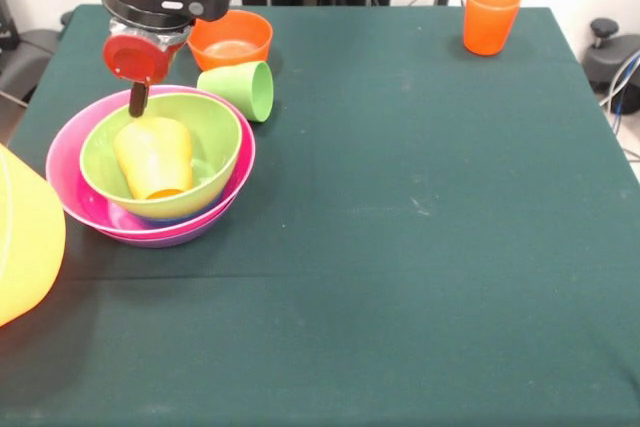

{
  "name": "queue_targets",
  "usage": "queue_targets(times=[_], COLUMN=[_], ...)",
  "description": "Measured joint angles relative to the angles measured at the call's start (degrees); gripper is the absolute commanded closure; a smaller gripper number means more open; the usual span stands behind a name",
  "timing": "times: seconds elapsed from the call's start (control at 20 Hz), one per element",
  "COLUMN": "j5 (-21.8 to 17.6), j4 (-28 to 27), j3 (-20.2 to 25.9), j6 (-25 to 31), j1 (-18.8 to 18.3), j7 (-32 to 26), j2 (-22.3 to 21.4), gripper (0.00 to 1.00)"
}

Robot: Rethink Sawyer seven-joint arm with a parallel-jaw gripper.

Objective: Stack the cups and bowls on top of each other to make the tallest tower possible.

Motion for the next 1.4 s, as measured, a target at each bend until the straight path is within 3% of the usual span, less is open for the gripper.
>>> queue_targets(times=[0.45, 0.85, 0.9, 1.3, 1.4], j5=[-3.4, -3.7, -4.4, -8.0, -12.0], j4=[1.6, 1.5, 1.5, 1.1, 0.6], j3=[0.9, 0.8, 0.8, 0.8, 1.3], j6=[-1.0, -1.0, -1.0, -1.0, -1.0], j1=[0.2, 0.8, 0.8, 0.4, -0.3], j7=[0.0, 0.0, 0.0, 0.0, -0.6], j2=[-3.8, -6.9, -7.7, -8.5, -8.9], gripper=[1.0, 1.0, 0.0, 0.0, 0.0])
